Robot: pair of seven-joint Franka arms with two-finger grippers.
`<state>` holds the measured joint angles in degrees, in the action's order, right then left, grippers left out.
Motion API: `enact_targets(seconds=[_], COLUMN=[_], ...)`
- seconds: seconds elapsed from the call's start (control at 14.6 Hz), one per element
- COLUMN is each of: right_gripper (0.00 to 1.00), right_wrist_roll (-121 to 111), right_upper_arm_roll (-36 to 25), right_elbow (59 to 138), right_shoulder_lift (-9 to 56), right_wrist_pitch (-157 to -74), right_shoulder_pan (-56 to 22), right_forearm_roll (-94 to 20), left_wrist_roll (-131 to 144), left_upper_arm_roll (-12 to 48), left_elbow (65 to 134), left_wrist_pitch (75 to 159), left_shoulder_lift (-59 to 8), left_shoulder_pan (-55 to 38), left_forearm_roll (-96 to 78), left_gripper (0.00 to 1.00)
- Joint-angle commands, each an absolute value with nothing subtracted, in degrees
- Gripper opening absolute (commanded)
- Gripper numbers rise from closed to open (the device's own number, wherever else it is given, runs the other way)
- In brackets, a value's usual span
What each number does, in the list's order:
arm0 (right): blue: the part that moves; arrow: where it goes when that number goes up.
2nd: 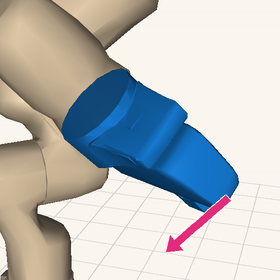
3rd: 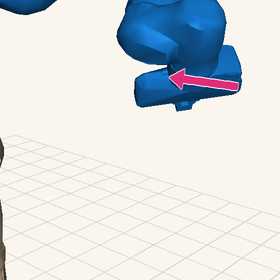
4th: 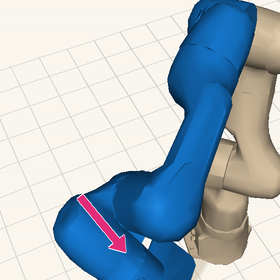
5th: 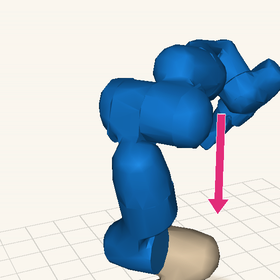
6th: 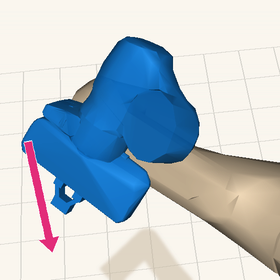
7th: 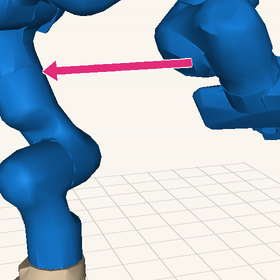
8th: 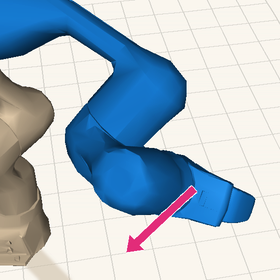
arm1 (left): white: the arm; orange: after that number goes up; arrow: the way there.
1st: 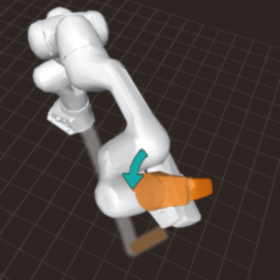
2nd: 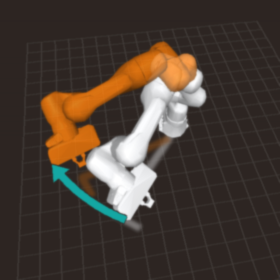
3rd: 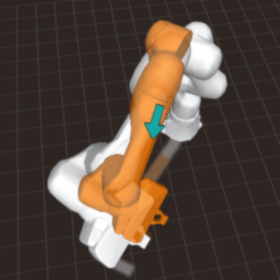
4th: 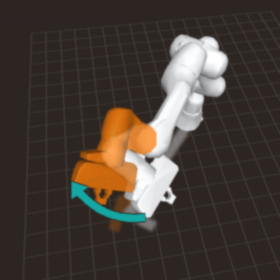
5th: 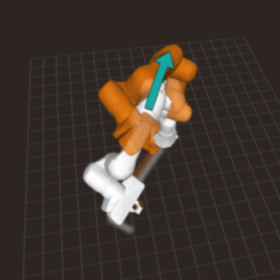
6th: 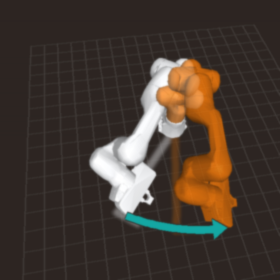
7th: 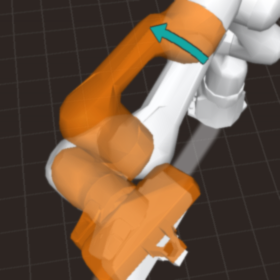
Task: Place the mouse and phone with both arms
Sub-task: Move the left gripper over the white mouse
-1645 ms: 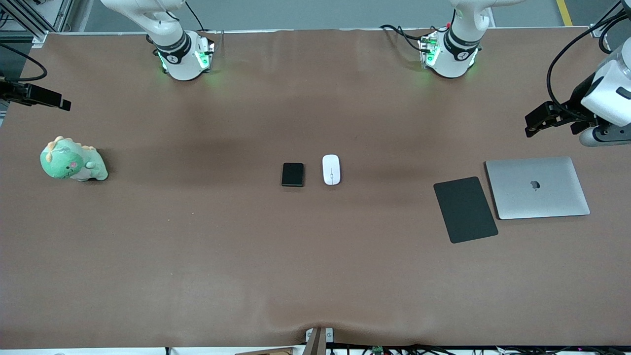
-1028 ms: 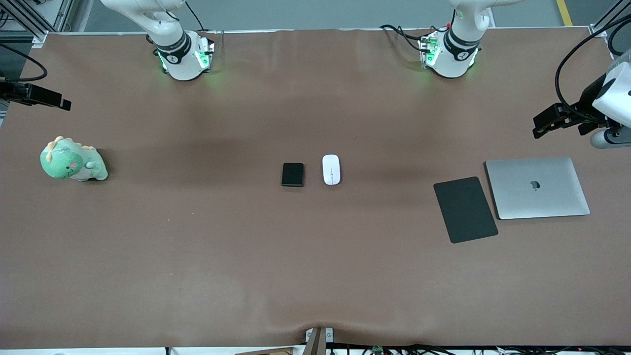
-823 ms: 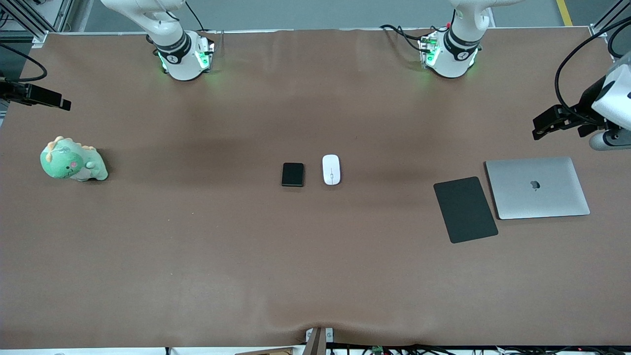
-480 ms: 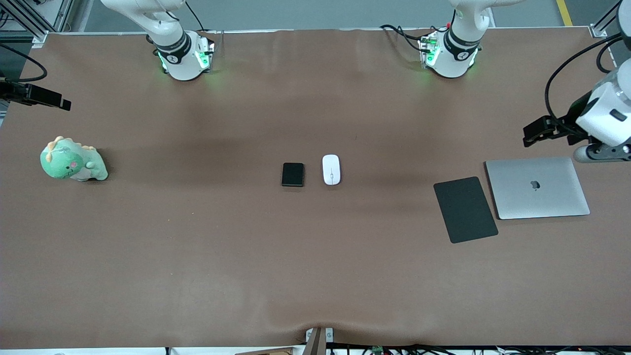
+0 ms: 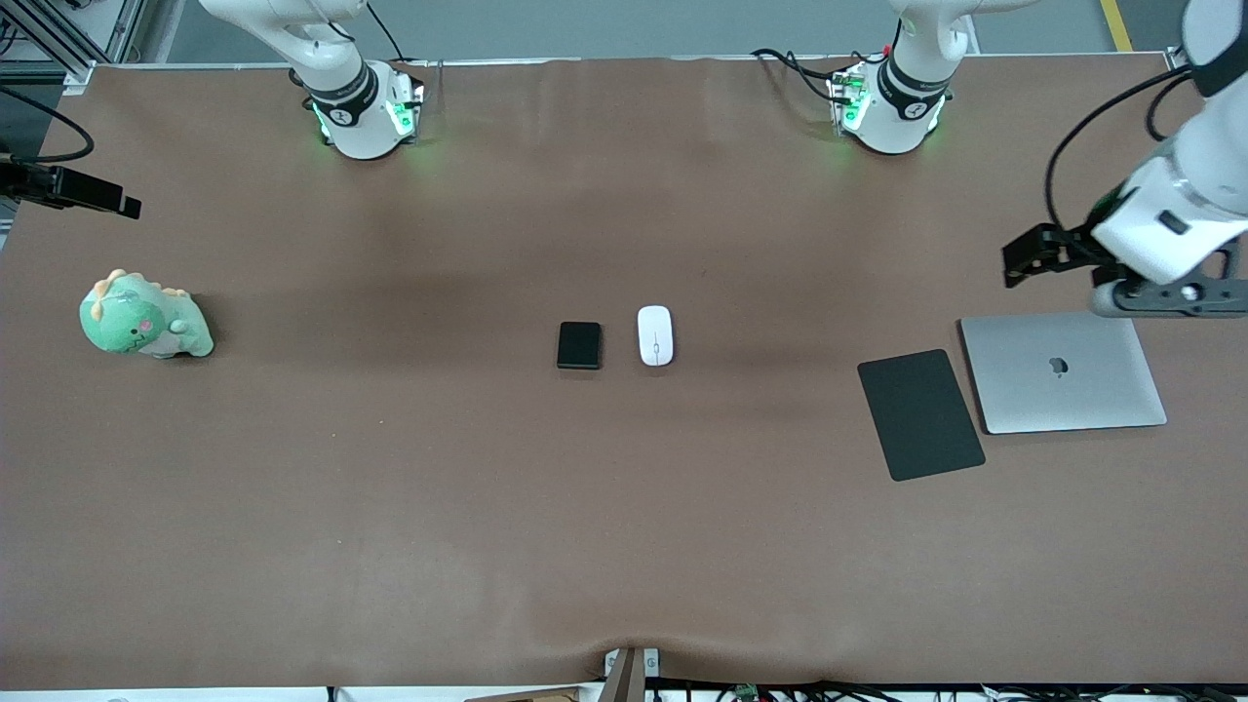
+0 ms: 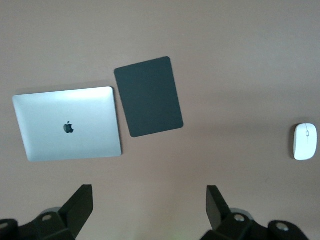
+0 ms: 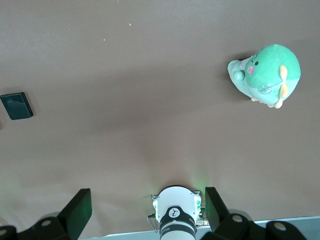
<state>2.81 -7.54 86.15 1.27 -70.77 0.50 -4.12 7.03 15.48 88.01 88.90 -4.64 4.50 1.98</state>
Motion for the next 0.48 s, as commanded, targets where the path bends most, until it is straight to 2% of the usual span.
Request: enact_targets(seconds=[0.0,0.41], right_gripper=[1.0,1.0], right_wrist_roll=[2.37,0.79], right_upper_arm_roll=[-7.74,-7.73], right_elbow=[86.13,84.73], right_shoulder_lift=[1.41,3.16], right_wrist_pitch=[-70.49,-70.66], right_shoulder_pan=[1.05,0.96], right_forearm_roll=[-4.48,-4.39], left_wrist_roll=[8.08,21.5], left_upper_arm_roll=[19.15,26.72], left_elbow=[91.57,100.62], left_wrist_pitch=[93.84,110.28], left_shoulder_lift=[-5.62,-10.1], left_shoulder_pan=[4.75,1.16], left_forearm_roll=[1.58,1.58], left_gripper=[1.0,1.0])
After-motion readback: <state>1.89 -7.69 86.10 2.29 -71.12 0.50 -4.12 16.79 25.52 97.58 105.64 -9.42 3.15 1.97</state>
